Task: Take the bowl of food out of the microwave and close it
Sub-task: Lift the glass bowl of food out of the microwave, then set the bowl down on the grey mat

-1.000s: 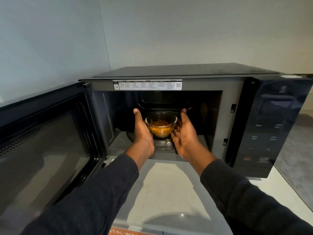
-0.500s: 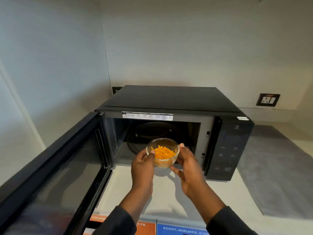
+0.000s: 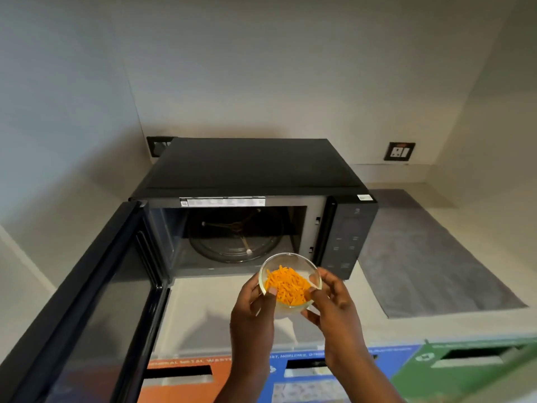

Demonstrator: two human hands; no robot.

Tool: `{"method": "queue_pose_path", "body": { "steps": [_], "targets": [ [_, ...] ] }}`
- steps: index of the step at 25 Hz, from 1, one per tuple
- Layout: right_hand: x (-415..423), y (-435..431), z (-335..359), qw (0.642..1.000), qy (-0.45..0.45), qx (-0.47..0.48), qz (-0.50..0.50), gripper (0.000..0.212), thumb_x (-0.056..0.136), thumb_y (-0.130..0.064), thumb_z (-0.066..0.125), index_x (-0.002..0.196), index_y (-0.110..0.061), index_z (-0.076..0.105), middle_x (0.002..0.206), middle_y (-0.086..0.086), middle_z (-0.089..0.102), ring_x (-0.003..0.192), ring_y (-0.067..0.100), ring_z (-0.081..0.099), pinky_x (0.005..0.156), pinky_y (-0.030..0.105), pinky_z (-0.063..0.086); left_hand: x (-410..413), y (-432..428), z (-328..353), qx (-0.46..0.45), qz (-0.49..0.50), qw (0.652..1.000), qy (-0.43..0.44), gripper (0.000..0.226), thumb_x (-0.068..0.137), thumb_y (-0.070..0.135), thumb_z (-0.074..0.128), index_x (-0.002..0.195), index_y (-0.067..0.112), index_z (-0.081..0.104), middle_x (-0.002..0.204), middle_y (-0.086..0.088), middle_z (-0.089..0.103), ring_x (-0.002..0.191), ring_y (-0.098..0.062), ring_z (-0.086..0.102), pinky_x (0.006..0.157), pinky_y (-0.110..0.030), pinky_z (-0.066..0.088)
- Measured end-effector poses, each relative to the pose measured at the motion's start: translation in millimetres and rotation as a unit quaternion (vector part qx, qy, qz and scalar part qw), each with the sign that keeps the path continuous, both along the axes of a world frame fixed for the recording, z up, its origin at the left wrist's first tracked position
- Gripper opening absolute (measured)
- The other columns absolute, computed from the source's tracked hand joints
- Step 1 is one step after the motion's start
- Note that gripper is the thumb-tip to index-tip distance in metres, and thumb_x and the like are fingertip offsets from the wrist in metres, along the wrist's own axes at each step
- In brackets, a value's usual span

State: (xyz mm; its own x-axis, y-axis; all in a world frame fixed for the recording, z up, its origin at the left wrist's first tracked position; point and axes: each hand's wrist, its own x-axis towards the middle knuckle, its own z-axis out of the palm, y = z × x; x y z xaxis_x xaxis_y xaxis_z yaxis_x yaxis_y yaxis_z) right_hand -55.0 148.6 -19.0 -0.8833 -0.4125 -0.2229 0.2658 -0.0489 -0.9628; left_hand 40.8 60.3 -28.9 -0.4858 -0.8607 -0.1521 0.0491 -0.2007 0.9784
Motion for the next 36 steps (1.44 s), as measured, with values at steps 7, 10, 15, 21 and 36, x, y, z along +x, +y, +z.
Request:
{"method": "queue_pose_path", "body": {
  "steps": [7,10,15,21,36],
  "targets": [
    [-18.1,48.0,-5.8,0.997,0.01,-0.002,-0.078,0.037,0.097,-0.01,0.059,0.124,-0.035,0.065,0.126,0.002,0.068,0.116,0.025,0.065,0.084,0.041,0.061,-29.0,34.6,-11.9,-0.03,-0.147,0.989,-0.019,0.04,0.101,0.037,0.062,0.129,0.061,0.05,0.124,0.031,0.066,0.12,-0.001,0.063,0.105,-0.037,0.054],
    [-39.3,70.0,-4.7,0.993,0.01,-0.017,-0.119,0.037,0.097,-0.006,0.058,0.124,-0.031,0.065,0.123,0.003,0.069,0.113,0.026,0.067,0.076,0.035,0.058,-59.6,48.8,-14.8,-0.055,-0.206,0.976,-0.031,0.056,0.088,0.052,0.056,0.142,0.055,0.047,0.14,0.015,0.062,0.127,-0.005,0.059,0.109,-0.04,0.052],
    [-90.0,107.8,-4.0,0.985,0.009,-0.001,-0.175,0.037,0.098,-0.005,0.057,0.127,-0.027,0.063,0.122,0.002,0.069,0.109,0.025,0.067,0.083,0.04,0.058,-124.2,79.6,-22.4,-0.111,-0.296,0.947,-0.059,0.064,0.099,0.04,0.06,0.157,0.043,0.033,0.146,0.011,0.058,0.131,-0.009,0.056,0.106,-0.028,0.048],
    [-173.7,145.6,-20.4,0.98,0.003,0.009,-0.201,0.037,0.099,-0.003,0.054,0.128,-0.025,0.062,0.12,0.005,0.068,0.106,0.023,0.068,0.075,0.032,0.059,-217.6,116.7,-37.7,-0.13,-0.331,0.932,-0.071,0.069,0.099,0.027,0.066,0.153,0.045,0.028,0.148,0.011,0.053,0.132,-0.01,0.054,0.1,-0.017,0.045],
    [-381.6,143.6,-84.0,0.985,-0.017,0.065,-0.161,0.047,0.088,-0.018,0.061,0.13,-0.039,0.061,0.121,0.002,0.074,0.11,0.022,0.07,0.1,0.048,0.055,-428.3,118.5,-82.5,-0.095,-0.304,0.942,-0.107,0.051,0.09,0.005,0.072,0.136,0.021,0.056,0.123,-0.004,0.071,0.116,-0.02,0.067,0.091,-0.026,0.052]
  ]
}}
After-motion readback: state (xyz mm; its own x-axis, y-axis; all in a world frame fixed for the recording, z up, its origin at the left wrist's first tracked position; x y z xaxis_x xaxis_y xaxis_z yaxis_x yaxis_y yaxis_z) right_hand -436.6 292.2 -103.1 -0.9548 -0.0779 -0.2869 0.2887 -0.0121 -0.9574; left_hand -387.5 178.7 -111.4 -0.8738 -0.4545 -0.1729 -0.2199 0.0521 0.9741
